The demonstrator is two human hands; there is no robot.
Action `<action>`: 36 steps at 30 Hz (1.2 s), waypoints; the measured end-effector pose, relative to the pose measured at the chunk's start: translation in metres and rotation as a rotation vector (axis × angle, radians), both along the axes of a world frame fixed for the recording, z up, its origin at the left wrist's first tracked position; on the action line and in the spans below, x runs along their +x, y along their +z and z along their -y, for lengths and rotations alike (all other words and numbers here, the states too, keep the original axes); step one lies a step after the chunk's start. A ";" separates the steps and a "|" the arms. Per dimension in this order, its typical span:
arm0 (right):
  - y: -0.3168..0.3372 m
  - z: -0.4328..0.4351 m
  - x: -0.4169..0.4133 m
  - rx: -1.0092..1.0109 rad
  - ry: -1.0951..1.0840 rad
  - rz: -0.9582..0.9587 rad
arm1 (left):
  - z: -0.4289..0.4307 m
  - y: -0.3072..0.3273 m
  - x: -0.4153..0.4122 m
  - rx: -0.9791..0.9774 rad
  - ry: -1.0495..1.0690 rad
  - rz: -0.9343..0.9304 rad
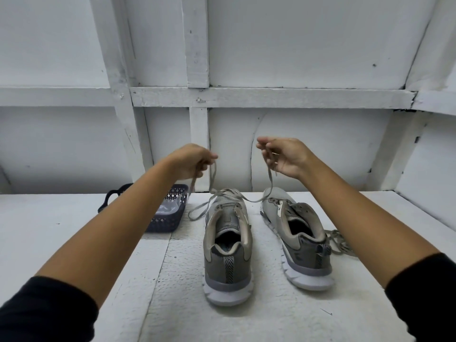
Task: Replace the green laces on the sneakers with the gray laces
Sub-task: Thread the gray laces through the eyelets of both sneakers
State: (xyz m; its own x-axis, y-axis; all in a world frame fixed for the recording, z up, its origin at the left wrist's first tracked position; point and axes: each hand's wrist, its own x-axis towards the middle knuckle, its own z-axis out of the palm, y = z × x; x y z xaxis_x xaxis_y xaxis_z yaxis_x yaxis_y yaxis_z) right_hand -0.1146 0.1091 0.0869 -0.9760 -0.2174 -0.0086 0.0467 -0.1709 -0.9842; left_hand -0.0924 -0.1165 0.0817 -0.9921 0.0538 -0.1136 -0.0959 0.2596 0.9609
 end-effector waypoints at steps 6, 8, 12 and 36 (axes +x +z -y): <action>-0.013 0.027 0.020 0.457 0.226 -0.083 | -0.019 0.006 0.004 0.653 0.052 -0.004; -0.018 0.036 0.026 0.545 0.278 -0.133 | -0.023 0.004 0.005 0.664 0.076 -0.030; -0.028 0.051 0.035 0.634 0.322 -0.215 | -0.026 0.001 0.005 0.664 0.156 -0.046; -0.045 0.069 0.036 0.683 0.261 -0.194 | -0.012 -0.065 0.039 0.370 0.147 -0.010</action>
